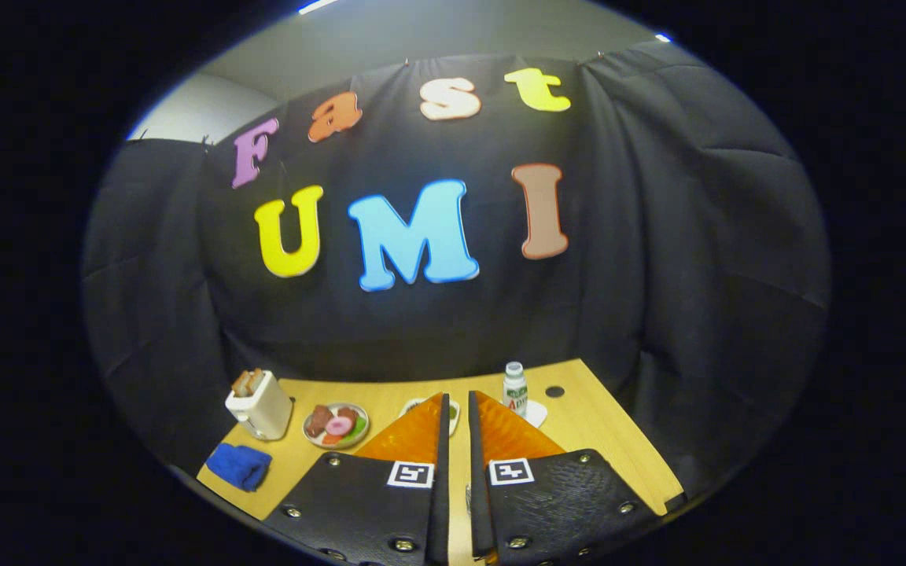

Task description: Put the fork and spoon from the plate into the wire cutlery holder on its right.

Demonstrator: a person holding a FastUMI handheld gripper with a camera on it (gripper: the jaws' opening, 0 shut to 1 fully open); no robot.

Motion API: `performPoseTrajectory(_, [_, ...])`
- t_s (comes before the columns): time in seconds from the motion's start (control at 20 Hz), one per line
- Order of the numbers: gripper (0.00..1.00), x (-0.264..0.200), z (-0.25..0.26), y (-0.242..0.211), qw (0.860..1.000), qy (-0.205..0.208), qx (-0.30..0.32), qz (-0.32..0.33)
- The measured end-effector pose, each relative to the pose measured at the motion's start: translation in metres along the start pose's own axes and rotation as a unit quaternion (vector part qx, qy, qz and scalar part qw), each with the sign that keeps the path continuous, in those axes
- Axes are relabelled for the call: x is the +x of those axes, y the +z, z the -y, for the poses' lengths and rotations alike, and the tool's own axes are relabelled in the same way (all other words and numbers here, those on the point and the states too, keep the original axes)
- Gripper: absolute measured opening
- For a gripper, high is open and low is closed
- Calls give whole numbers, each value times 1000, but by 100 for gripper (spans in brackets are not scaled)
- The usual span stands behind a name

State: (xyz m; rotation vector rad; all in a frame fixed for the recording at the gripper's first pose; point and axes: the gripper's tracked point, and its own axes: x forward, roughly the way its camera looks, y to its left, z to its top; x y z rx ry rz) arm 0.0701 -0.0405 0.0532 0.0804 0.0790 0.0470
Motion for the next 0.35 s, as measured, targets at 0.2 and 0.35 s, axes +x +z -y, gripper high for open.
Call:
performPoseTrajectory(0.2, [12,-19,6,50,996,-20,-23,84])
performPoseTrajectory(0.35, [12,-26,11,64,992,-41,-50,113])
